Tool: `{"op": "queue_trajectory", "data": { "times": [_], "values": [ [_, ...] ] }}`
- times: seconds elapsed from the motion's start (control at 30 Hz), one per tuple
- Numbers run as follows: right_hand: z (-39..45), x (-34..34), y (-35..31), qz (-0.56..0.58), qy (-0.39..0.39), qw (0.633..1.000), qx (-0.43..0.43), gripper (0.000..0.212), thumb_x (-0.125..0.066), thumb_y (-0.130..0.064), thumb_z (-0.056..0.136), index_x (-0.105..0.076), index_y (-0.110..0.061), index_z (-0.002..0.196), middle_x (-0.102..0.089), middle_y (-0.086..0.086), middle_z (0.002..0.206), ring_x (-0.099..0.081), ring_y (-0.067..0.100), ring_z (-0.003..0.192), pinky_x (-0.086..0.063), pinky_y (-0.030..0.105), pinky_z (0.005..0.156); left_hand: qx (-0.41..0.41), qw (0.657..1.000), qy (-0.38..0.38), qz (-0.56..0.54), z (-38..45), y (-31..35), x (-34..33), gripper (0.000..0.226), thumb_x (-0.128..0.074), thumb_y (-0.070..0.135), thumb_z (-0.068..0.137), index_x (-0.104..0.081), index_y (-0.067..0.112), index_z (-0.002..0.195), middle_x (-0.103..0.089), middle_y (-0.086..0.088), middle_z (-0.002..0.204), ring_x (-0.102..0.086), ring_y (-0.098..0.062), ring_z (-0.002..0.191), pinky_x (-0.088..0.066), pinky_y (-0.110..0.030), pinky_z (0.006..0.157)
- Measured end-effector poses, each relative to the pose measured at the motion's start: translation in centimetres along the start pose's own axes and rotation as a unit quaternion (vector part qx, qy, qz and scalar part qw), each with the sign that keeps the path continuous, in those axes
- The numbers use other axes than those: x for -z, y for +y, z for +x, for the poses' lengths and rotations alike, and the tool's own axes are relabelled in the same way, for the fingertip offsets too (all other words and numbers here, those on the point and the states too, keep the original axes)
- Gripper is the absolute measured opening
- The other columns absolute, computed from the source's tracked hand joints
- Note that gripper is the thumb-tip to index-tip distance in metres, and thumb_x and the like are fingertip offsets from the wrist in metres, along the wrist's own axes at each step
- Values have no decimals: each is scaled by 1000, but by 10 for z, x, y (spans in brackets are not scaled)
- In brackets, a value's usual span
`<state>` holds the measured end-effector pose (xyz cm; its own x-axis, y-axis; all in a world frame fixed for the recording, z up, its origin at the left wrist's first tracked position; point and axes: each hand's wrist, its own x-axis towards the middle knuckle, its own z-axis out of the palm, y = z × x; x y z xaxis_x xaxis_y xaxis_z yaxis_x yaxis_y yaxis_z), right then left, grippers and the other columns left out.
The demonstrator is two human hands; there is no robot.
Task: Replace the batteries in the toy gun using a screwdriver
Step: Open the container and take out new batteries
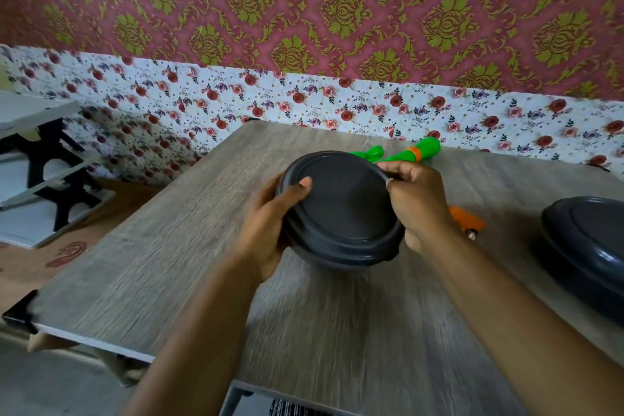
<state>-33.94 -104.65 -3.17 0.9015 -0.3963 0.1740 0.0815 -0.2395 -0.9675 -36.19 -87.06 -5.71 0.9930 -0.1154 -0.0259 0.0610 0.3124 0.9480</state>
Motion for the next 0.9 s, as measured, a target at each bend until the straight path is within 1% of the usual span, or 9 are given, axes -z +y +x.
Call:
{"op": "queue_trajectory", "data": {
  "times": [0.1, 0.17, 0.33, 0.5, 0.57, 0.63, 0.77, 0.83, 0.9],
  "values": [
    [-13, 5, 4, -51, -56, 989, 129, 16, -57, -12, 85, -70, -17, 94, -68, 1, 100, -61, 12, 96, -48, 29, 90, 98, 992, 52, -61, 7, 3, 14, 33, -60, 31, 80, -63, 9, 105, -68, -10, 82, -63, -25, 68, -52, -34, 65],
    [-24, 5, 11, -71, -82, 974, 200, 15, -57, -12, 84, -70, -16, 90, -64, -4, 97, -58, 6, 97, -42, 18, 92, 127, 986, 68, -82, 11, 5, 21, 24, -58, 30, 79, -64, 11, 94, -67, -9, 72, -63, -25, 59, -53, -31, 58],
    [-35, 3, 35, -127, -65, 970, 196, 23, -55, -2, 85, -71, -15, 95, -60, 2, 104, -54, 4, 97, -33, -2, 84, 106, 984, 131, -59, 13, 4, 16, 21, -60, 34, 81, -68, 15, 84, -68, -6, 68, -62, -24, 58, -52, -33, 61],
    [-41, 4, 35, -177, -67, 956, 223, 23, -48, -17, 90, -69, -14, 100, -60, 1, 105, -56, 11, 101, -36, 5, 86, 34, 983, 179, -32, 16, 0, 16, 32, -49, 43, 90, -67, 17, 92, -71, -4, 81, -65, -22, 69, -53, -35, 72],
    [-49, 6, 32, -262, -91, 923, 267, 47, -34, -41, 92, -65, -12, 111, -59, 5, 115, -55, 17, 109, -39, 20, 94, 40, 980, 193, -41, 18, 1, 19, 35, -45, 45, 92, -66, 17, 94, -71, -4, 85, -66, -23, 74, -53, -36, 75],
    [-56, 11, 30, -376, -121, 854, 338, 70, -19, -59, 90, -55, -12, 126, -51, 8, 134, -45, 25, 125, -35, 34, 104, 46, 975, 212, -40, 20, 1, 23, 35, -43, 44, 93, -66, 18, 95, -70, -4, 86, -65, -22, 75, -52, -36, 75],
    [-65, 18, 26, -431, -298, 761, 383, 84, -16, -73, 80, -16, -22, 147, -10, -5, 157, -2, 12, 144, 0, 36, 117, 52, 971, 232, -12, 22, 1, 25, 24, -50, 32, 90, -68, 17, 84, -67, -4, 76, -61, -20, 67, -49, -32, 68],
    [-60, 17, 29, -458, -279, 736, 413, 85, -16, -73, 80, -19, -20, 147, -18, -2, 155, -12, 14, 143, 1, 37, 117, 60, 974, 217, 23, 18, 2, 22, 21, -54, 31, 88, -65, 17, 77, -66, -5, 73, -59, -21, 65, -47, -31, 64],
    [-58, 14, 32, -481, -255, 717, 435, 82, -16, -69, 85, -33, -11, 141, -36, 7, 148, -31, 23, 138, -11, 41, 116, 51, 976, 183, 103, 6, 3, 18, 28, -52, 39, 91, -65, 15, 99, -68, -8, 94, -61, -21, 81, -48, -32, 73]
  ]
}}
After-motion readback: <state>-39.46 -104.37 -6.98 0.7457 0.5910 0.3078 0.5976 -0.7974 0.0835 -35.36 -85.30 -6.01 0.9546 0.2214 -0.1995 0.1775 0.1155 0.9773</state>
